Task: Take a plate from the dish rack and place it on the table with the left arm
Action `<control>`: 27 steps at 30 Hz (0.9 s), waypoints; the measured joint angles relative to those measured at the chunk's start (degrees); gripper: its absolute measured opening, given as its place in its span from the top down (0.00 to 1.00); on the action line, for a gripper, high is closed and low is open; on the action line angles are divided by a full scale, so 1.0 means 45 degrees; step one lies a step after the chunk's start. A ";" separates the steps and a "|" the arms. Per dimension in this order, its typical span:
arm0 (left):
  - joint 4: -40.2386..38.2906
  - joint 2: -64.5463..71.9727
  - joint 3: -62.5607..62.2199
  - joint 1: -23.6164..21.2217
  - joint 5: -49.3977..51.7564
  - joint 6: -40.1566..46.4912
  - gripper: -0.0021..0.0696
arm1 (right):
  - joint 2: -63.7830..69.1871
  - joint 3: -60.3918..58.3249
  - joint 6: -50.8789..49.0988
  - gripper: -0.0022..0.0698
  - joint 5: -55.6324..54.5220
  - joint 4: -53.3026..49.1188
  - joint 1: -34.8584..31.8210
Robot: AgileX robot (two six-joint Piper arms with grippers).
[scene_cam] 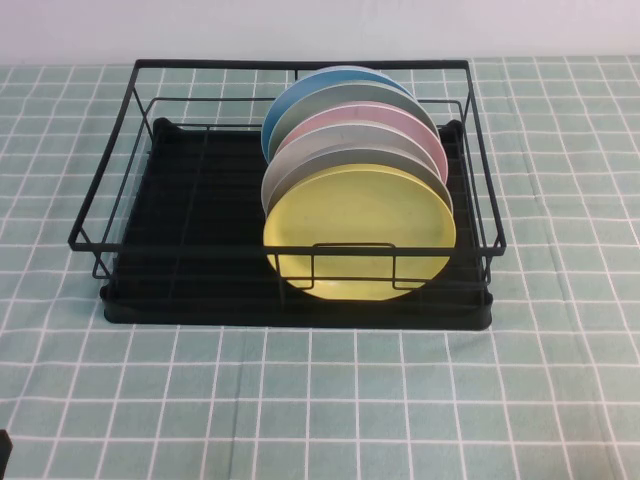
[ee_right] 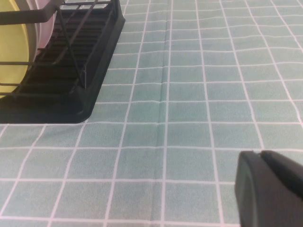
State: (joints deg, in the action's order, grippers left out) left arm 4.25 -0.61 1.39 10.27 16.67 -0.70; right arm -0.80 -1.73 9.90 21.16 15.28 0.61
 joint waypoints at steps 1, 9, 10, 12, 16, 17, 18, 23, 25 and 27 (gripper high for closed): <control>0.0000 0.0000 0.0000 0.0000 0.0000 0.0000 0.98 | 0.0000 0.0000 0.0000 1.00 0.0000 0.0000 0.0000; -0.0328 0.0000 0.0000 0.0000 -0.0055 -0.0368 0.98 | 0.0000 0.0000 0.0000 1.00 0.0000 0.0000 0.0000; -0.0666 0.0000 0.0000 0.0000 -0.0112 -0.0756 0.98 | 0.0000 0.0000 0.0000 1.00 0.0000 0.0000 0.0000; -0.1400 0.0000 0.0000 0.0000 -0.0335 -0.1659 0.98 | 0.0000 0.0000 0.0000 1.00 0.0000 0.0000 0.0000; -0.2412 0.0000 0.0000 0.0000 -0.0974 -0.3129 0.98 | 0.0000 0.0000 0.0000 1.00 0.0000 0.0000 0.0000; -0.2483 0.0000 0.0000 0.0000 -0.1063 -0.3275 0.98 | 0.0000 0.0000 0.0000 1.00 0.0000 0.0000 0.0000; -0.2483 0.0000 0.0000 0.0000 -0.1115 -0.3302 0.98 | 0.0000 0.0000 0.0000 1.00 0.0000 0.0000 0.0000; -0.1182 0.0000 0.0000 0.0000 -0.1144 -0.3340 0.98 | 0.0000 0.0000 0.0000 1.00 0.0000 0.0000 0.0000; -0.0263 0.0000 0.0000 0.0000 -0.1004 -0.3340 0.98 | 0.0000 0.0000 0.0000 1.00 0.0000 0.0000 0.0000; 0.0618 0.0000 0.0000 0.0000 -0.0711 -0.3294 0.98 | 0.0000 0.0000 0.0000 1.00 0.0000 0.0000 0.0000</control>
State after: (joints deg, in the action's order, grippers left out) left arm 7.03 -0.61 1.39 10.27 13.47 -15.52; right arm -0.80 -1.73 9.90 21.16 15.28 0.61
